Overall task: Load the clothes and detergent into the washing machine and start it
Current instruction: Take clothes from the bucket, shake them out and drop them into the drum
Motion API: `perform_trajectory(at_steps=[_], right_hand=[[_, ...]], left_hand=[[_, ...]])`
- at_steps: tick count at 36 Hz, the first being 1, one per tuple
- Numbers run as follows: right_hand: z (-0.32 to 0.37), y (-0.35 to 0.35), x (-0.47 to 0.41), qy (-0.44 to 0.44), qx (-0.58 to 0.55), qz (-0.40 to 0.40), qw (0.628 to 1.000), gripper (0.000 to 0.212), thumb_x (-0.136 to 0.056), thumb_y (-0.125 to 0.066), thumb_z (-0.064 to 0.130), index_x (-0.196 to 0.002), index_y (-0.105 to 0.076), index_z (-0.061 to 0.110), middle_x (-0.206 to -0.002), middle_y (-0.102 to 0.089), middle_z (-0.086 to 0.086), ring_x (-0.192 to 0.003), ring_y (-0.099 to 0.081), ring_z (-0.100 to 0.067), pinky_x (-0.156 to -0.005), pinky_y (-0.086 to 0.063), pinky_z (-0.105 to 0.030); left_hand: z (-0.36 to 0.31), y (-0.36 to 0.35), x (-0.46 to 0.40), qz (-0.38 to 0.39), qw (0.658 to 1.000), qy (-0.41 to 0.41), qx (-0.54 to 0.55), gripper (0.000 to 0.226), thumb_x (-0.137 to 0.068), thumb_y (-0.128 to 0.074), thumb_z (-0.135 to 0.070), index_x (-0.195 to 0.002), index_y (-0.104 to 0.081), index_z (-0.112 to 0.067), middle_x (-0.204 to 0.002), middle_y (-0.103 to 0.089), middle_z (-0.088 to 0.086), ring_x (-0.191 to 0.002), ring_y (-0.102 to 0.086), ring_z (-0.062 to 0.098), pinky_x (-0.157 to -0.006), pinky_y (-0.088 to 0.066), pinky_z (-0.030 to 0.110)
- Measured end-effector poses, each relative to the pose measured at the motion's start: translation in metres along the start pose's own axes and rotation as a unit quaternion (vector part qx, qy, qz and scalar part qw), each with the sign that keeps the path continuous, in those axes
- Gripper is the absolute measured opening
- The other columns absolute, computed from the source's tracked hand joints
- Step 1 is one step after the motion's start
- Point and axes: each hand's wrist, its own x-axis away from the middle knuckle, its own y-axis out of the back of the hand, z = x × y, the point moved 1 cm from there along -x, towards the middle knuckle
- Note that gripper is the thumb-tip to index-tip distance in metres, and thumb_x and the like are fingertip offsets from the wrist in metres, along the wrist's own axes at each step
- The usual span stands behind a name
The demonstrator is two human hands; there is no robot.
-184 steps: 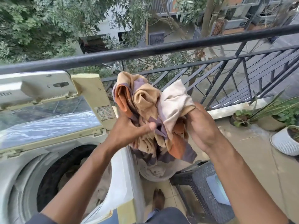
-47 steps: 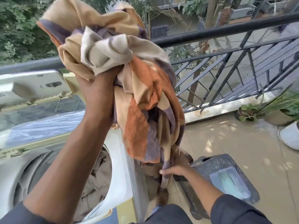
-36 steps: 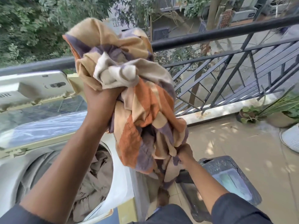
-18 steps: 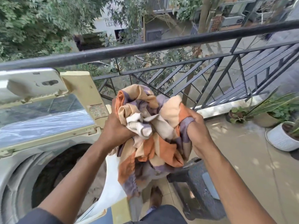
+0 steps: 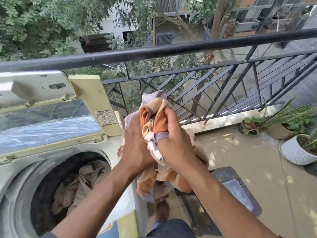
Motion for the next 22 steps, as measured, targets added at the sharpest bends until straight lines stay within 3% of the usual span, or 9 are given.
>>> perform_trajectory(at_steps=[3, 5, 8, 11, 14, 17, 19, 21, 22], right_hand=[[-0.001, 0.004, -0.001, -0.003, 0.061, 0.035, 0.998, 0.066, -0.101, -0.049, 0.022, -0.159, -0.023, 0.043, -0.144, -0.057, -0.002, -0.127, -0.054, -0.029, -0.080, -0.030, -0.028], [-0.007, 0.006, -0.003, 0.025, 0.110, 0.035, 0.993, 0.068, -0.097, -0.051, 0.018, -0.157, -0.030, 0.043, -0.140, -0.061, 0.001, -0.122, -0.058, -0.029, -0.077, -0.032, -0.030], [-0.022, 0.010, -0.013, 0.029, 0.076, 0.069, 0.994, 0.077, -0.084, -0.054, 0.023, -0.153, -0.034, 0.051, -0.139, -0.065, 0.009, -0.126, -0.061, -0.019, -0.101, -0.049, -0.037], [-0.034, 0.017, -0.019, 0.055, -0.048, 0.097, 0.993, 0.077, -0.075, -0.054, 0.012, -0.143, -0.052, 0.049, -0.143, -0.063, 0.012, -0.137, -0.055, -0.007, -0.117, -0.043, -0.038], [-0.052, 0.029, -0.023, 0.070, -0.128, 0.015, 0.989, 0.074, -0.076, -0.045, -0.011, -0.130, -0.064, 0.035, -0.131, -0.069, 0.008, -0.126, -0.063, -0.007, -0.113, -0.048, -0.032], [-0.087, 0.037, -0.029, 0.021, -0.108, -0.130, 0.985, 0.070, -0.082, -0.047, -0.015, -0.127, -0.063, 0.036, -0.124, -0.067, 0.012, -0.118, -0.063, -0.004, -0.102, -0.052, -0.030], [-0.116, 0.039, -0.033, -0.027, -0.097, -0.199, 0.975, 0.060, -0.084, -0.052, -0.006, -0.124, -0.060, 0.037, -0.121, -0.065, 0.012, -0.113, -0.063, -0.010, -0.096, -0.053, -0.034], [-0.151, 0.035, -0.039, -0.093, -0.068, -0.210, 0.971, 0.045, -0.080, -0.055, 0.021, -0.123, -0.059, 0.033, -0.119, -0.066, 0.004, -0.109, -0.063, -0.022, -0.089, -0.050, -0.037], [-0.169, 0.031, -0.043, -0.137, -0.036, -0.189, 0.972, 0.050, -0.076, -0.055, 0.036, -0.126, -0.058, 0.029, -0.120, -0.067, -0.002, -0.108, -0.063, -0.028, -0.086, -0.048, -0.037]], left_hand=[[-0.002, 0.001, -0.002, -0.033, 0.999, 0.035, 0.018, 0.072, -0.080, -0.076, -0.040, -0.144, -0.042, -0.044, -0.132, -0.066, 0.001, -0.117, -0.065, 0.028, -0.092, -0.056, 0.051], [0.003, 0.002, -0.001, -0.047, 0.997, 0.066, 0.012, 0.063, -0.082, -0.073, -0.045, -0.136, -0.041, -0.052, -0.121, -0.070, -0.002, -0.105, -0.068, 0.025, -0.082, -0.057, 0.044], [0.021, 0.000, 0.000, -0.062, 0.993, 0.101, -0.004, 0.048, -0.079, -0.070, -0.054, -0.123, -0.059, -0.038, -0.100, -0.074, -0.003, -0.089, -0.072, 0.026, -0.071, -0.053, 0.038], [0.033, 0.000, -0.004, -0.084, 0.990, 0.116, -0.016, 0.037, -0.071, -0.066, -0.059, -0.085, -0.063, -0.025, -0.075, -0.069, -0.003, -0.072, -0.069, 0.030, -0.061, -0.050, 0.039], [0.033, 0.008, -0.012, -0.093, 0.982, 0.157, 0.051, 0.033, -0.065, -0.071, -0.056, -0.081, -0.066, -0.028, -0.074, -0.070, -0.005, -0.071, -0.065, 0.021, -0.066, -0.056, 0.045], [0.035, 0.020, -0.023, -0.095, 0.976, 0.170, 0.092, 0.033, -0.068, -0.083, -0.045, -0.093, -0.074, -0.027, -0.091, -0.077, -0.002, -0.089, -0.074, 0.024, -0.080, -0.061, 0.051], [0.038, 0.031, -0.033, -0.096, 0.977, 0.160, 0.103, 0.038, -0.070, -0.089, -0.037, -0.102, -0.075, -0.023, -0.101, -0.079, -0.003, -0.099, -0.076, 0.019, -0.087, -0.062, 0.049], [0.027, 0.042, -0.041, -0.098, 0.978, 0.134, 0.127, 0.038, -0.069, -0.089, -0.036, -0.103, -0.074, -0.029, -0.102, -0.079, -0.014, -0.100, -0.075, 0.007, -0.090, -0.061, 0.035], [0.021, 0.046, -0.045, -0.100, 0.978, 0.115, 0.141, 0.040, -0.068, -0.087, -0.039, -0.103, -0.073, -0.030, -0.101, -0.079, -0.019, -0.100, -0.074, 0.001, -0.090, -0.060, 0.029]])
